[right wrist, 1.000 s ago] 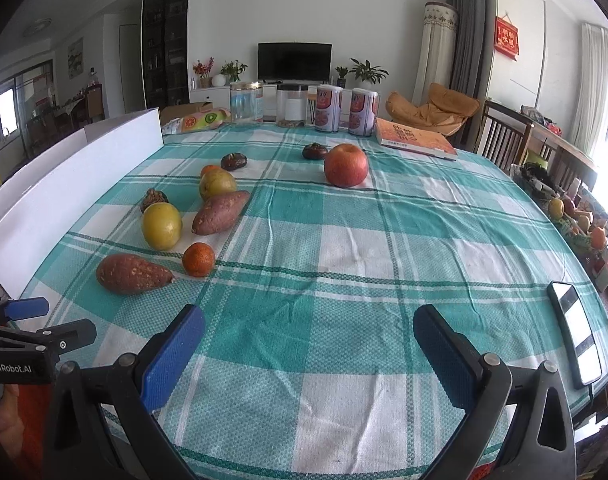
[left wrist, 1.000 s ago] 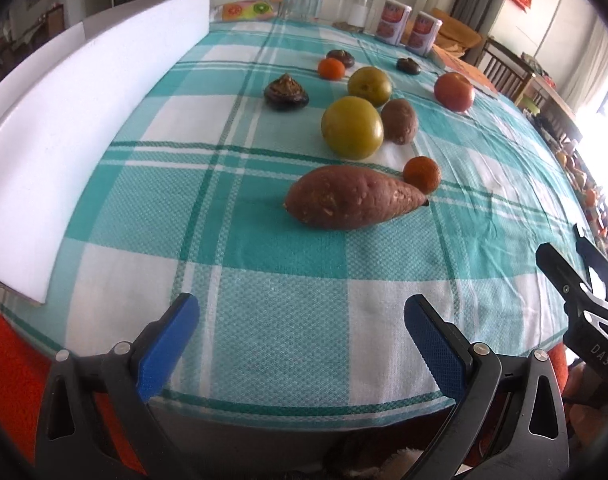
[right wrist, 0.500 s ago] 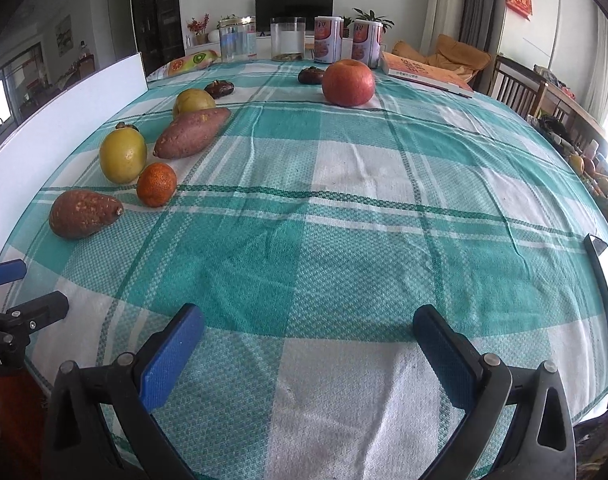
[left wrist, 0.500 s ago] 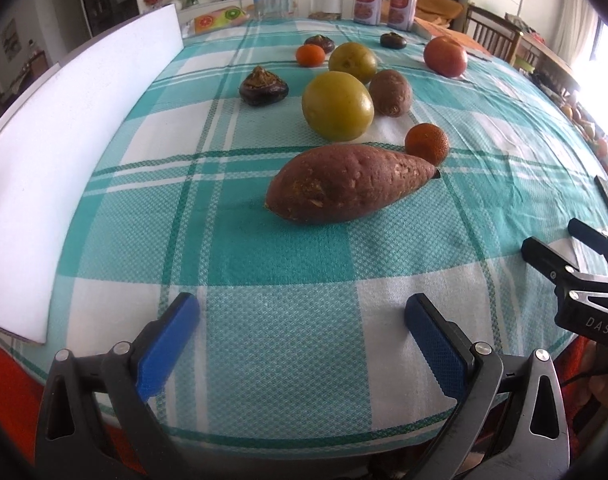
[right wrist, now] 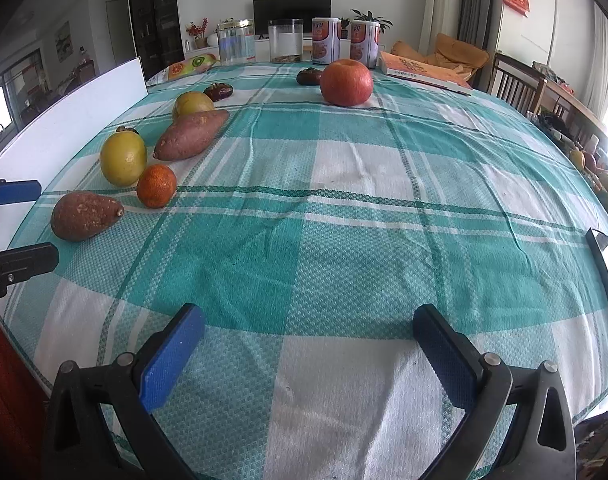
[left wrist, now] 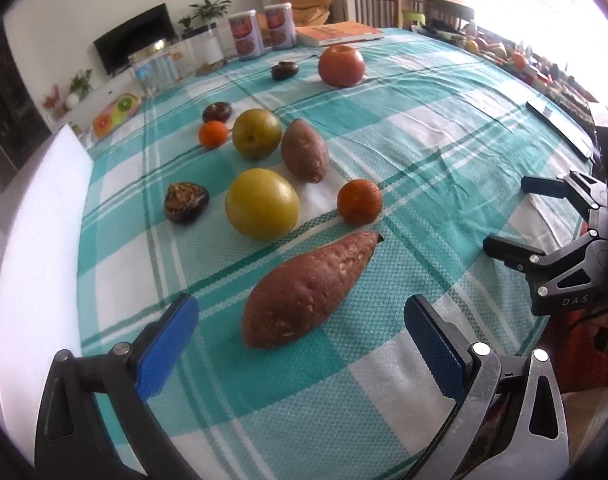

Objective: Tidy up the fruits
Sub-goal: 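Close the left tool around the large sweet potato and lift it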

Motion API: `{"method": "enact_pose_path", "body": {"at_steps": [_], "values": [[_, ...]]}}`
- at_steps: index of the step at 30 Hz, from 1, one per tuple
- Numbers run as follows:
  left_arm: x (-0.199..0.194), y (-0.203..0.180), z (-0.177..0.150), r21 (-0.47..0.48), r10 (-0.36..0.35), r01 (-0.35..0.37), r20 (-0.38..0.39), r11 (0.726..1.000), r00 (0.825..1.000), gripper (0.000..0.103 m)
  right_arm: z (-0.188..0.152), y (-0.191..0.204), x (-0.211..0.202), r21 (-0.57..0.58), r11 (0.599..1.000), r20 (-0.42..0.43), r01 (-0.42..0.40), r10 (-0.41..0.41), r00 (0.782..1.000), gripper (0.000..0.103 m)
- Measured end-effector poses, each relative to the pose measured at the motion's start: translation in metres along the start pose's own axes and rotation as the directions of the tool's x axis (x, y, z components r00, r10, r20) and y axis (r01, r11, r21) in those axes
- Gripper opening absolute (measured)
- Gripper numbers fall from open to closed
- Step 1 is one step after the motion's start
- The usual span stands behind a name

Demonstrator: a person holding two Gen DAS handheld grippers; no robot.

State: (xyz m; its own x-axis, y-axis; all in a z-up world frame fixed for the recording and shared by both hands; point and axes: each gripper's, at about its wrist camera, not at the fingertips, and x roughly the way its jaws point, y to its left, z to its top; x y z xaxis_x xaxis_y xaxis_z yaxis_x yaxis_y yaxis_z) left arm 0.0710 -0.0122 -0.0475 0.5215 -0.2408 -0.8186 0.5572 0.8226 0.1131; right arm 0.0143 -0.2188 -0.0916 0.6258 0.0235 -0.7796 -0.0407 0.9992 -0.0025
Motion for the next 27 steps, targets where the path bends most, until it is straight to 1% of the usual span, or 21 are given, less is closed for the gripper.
{"method": "enact_pose_path", "body": {"at_steps": [3,5,9,10,12,14,16,18,20,23,24,26,27], "values": [[0.017,0.005,0.004,0.012,-0.046,0.046,-0.016,0.999,0.999,0.102,0.000,0.000,-0.001,0.001,1.000,-0.006,0.000,0.000,1.000,0.103],[0.024,0.007,0.007,0.015,-0.054,0.054,-0.010,0.998,0.999,0.102,0.000,-0.001,-0.001,0.000,1.000,-0.007,0.000,0.000,1.000,0.103],[0.027,0.005,0.006,0.006,-0.105,0.105,-0.023,0.994,0.994,0.099,-0.001,-0.001,-0.001,0.001,1.000,-0.006,0.000,0.000,1.000,0.103],[0.026,0.004,0.005,0.006,-0.119,0.120,-0.030,0.993,0.992,0.086,-0.001,0.000,-0.001,0.001,1.000,-0.005,0.000,0.000,1.000,0.103],[0.025,0.003,0.002,-0.001,-0.110,0.110,-0.058,0.994,0.992,0.065,-0.001,-0.001,-0.001,0.000,1.000,-0.004,-0.001,0.001,1.000,0.103],[0.019,0.006,-0.001,-0.034,-0.129,0.127,-0.069,0.991,0.989,0.057,-0.002,-0.001,-0.002,-0.001,1.000,-0.001,-0.002,0.002,1.000,0.103],[0.013,0.010,-0.005,-0.076,-0.169,0.163,-0.085,0.984,0.982,0.054,-0.002,-0.001,-0.003,-0.001,1.000,0.003,-0.002,0.002,1.000,0.103],[0.011,0.010,-0.007,-0.104,-0.188,0.179,-0.092,0.978,0.978,0.055,-0.002,0.000,-0.003,-0.001,1.000,0.007,0.000,0.000,1.000,0.103],[0.012,0.007,-0.006,-0.100,-0.179,0.170,-0.096,0.980,0.979,0.061,-0.002,0.000,-0.002,0.001,1.000,0.010,0.002,-0.002,1.000,0.103],[0.016,0.003,-0.002,-0.087,-0.156,0.148,-0.093,0.985,0.983,0.066,-0.001,0.000,-0.002,0.003,1.000,0.012,0.003,-0.003,1.000,0.103],[0.017,0.003,-0.001,-0.089,-0.150,0.142,-0.092,0.986,0.984,0.067,-0.001,0.000,-0.002,0.002,1.000,0.011,0.003,-0.003,1.000,0.103],[0.021,0.003,0.001,-0.100,-0.142,0.133,-0.090,0.986,0.986,0.072,-0.001,0.000,-0.001,0.001,1.000,0.010,0.001,-0.001,1.000,0.103],[0.022,0.003,0.002,-0.104,-0.134,0.124,-0.092,0.987,0.987,0.074,-0.001,0.000,-0.001,0.001,1.000,0.011,0.000,0.000,1.000,0.103]]}}
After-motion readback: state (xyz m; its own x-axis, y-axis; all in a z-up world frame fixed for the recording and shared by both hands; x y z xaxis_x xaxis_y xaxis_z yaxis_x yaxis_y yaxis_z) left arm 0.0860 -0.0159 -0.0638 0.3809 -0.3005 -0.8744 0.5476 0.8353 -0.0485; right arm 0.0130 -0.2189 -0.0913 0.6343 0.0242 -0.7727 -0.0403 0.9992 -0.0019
